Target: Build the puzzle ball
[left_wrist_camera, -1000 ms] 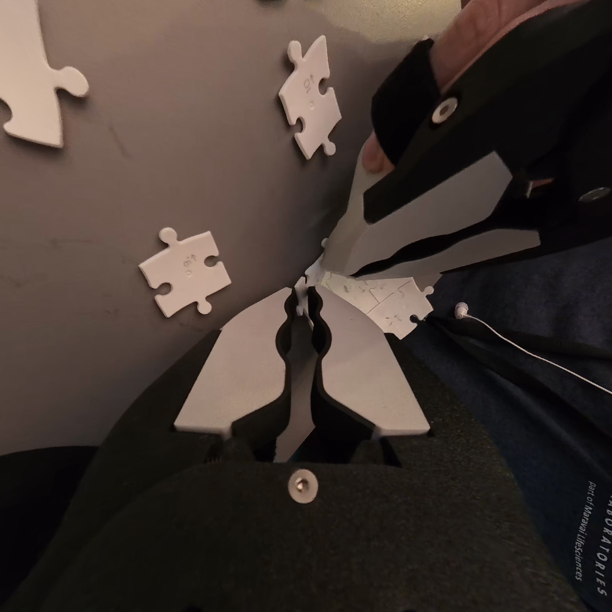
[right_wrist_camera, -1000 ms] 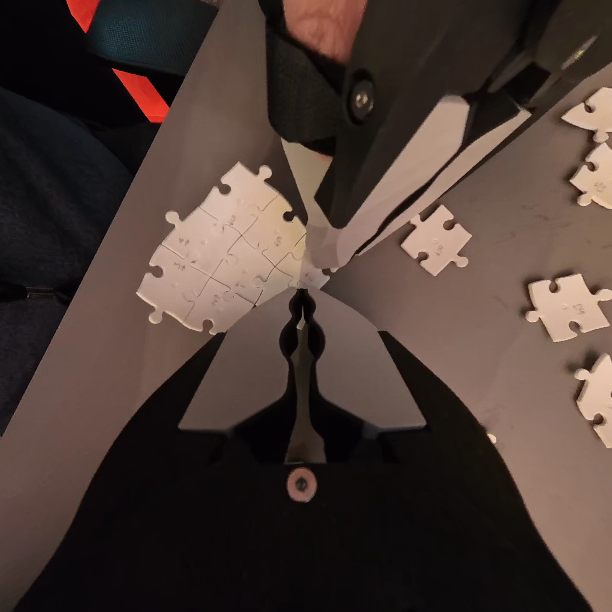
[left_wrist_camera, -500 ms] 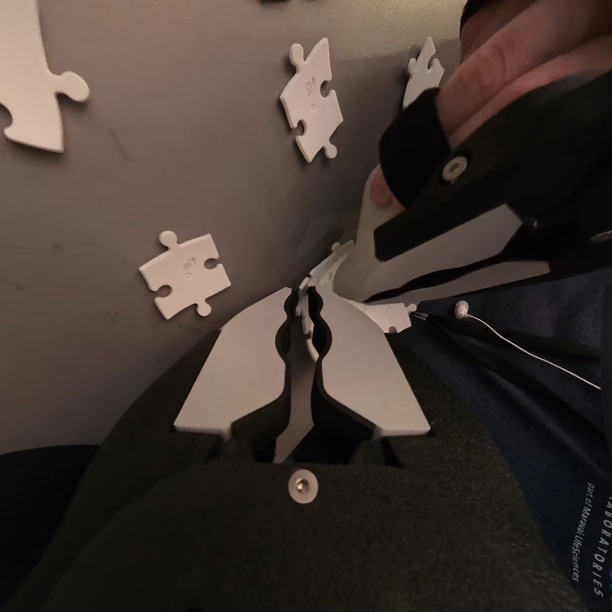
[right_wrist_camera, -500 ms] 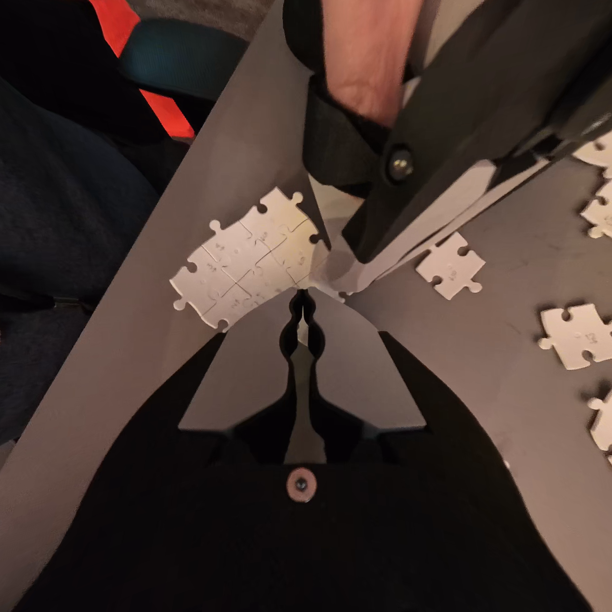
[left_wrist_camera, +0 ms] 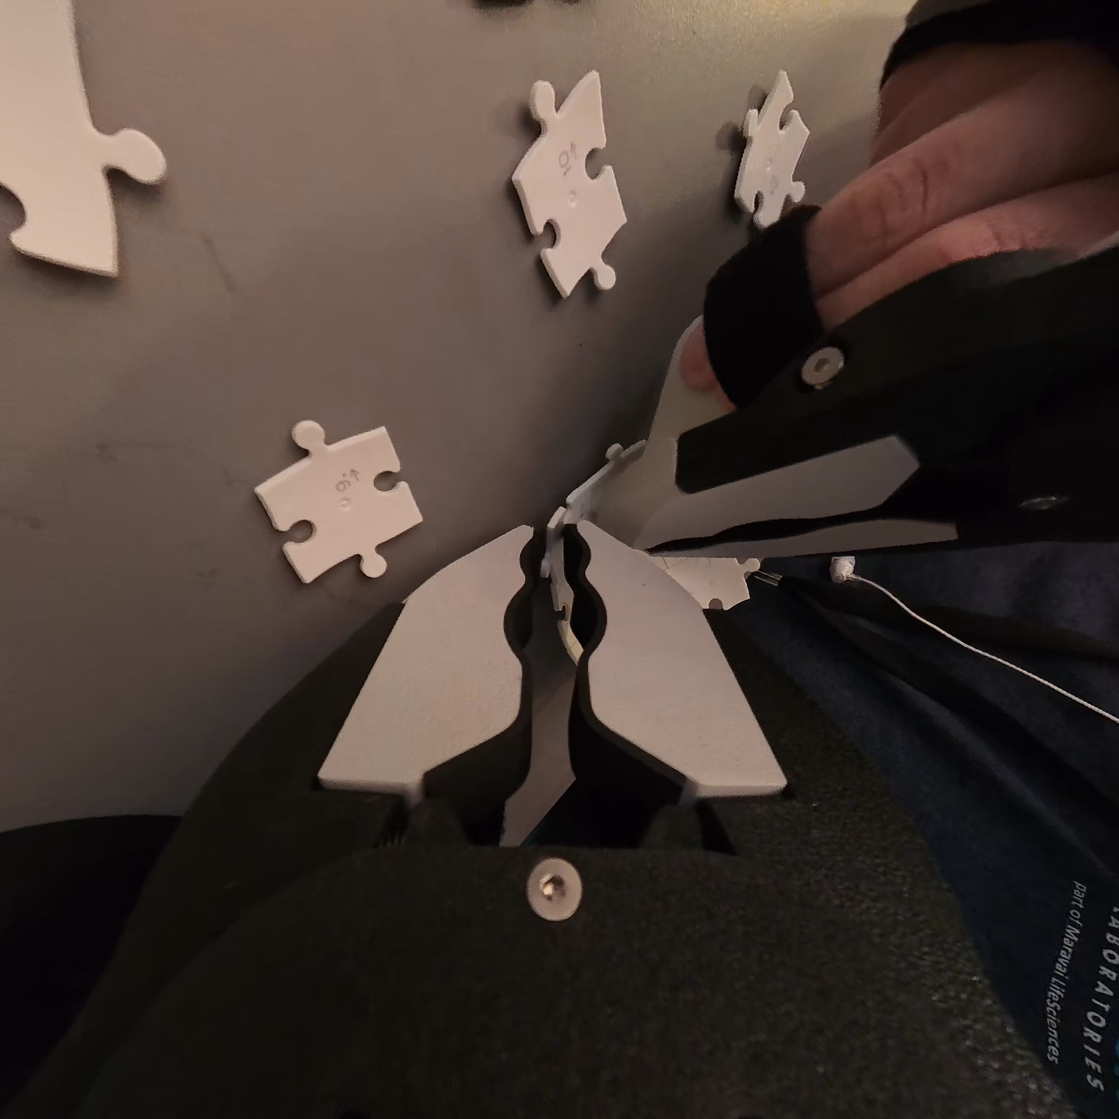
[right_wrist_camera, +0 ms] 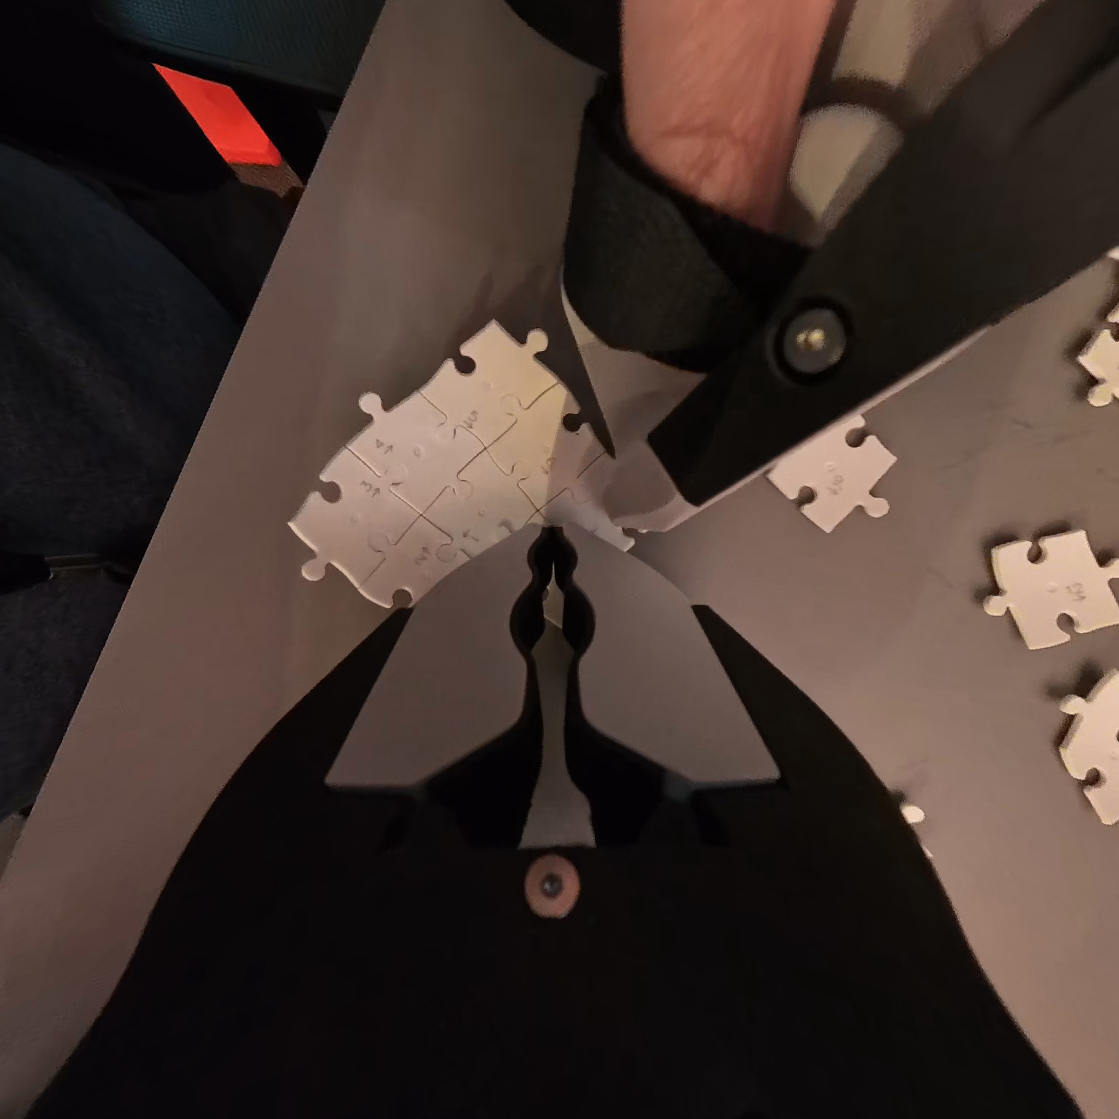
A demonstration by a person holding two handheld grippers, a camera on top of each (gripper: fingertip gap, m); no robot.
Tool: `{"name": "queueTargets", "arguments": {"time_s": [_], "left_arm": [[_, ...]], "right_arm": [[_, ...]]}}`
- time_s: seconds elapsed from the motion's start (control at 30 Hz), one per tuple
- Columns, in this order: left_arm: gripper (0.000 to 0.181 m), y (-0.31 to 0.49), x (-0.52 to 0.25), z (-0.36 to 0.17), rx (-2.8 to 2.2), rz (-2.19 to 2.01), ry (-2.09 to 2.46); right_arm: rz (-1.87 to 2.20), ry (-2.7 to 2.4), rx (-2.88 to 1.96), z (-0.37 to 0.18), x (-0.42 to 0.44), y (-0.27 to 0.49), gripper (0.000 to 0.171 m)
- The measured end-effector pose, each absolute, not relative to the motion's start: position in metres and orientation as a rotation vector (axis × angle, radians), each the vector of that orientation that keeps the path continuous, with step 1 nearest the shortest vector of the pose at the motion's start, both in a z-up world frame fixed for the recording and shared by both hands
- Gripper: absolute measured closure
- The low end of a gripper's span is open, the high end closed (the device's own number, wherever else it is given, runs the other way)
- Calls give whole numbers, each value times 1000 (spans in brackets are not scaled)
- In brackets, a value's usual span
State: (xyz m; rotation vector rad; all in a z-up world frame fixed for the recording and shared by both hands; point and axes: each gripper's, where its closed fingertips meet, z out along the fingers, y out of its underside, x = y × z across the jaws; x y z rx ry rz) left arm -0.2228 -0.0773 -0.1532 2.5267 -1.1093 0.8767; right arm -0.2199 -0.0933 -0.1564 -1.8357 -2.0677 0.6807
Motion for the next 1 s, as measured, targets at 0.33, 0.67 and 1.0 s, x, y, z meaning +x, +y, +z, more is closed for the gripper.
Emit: {"name": "queueTargets", "arguments": {"time_s": [0.33, 0.67, 1.0], "left_arm": [[175, -77, -223, -153, 2529, 888, -1106], [175, -77, -223, -153, 2527, 895, -1107], [175, -78, -223, -153, 2528, 879, -1114]], "right_arm": [[807, -1999, -1788, -138, -227, -96, 170], [724, -2062, -1823, -156, -223, -98, 169], [855, -1979, -1757, -129, -219, -90, 170]]}}
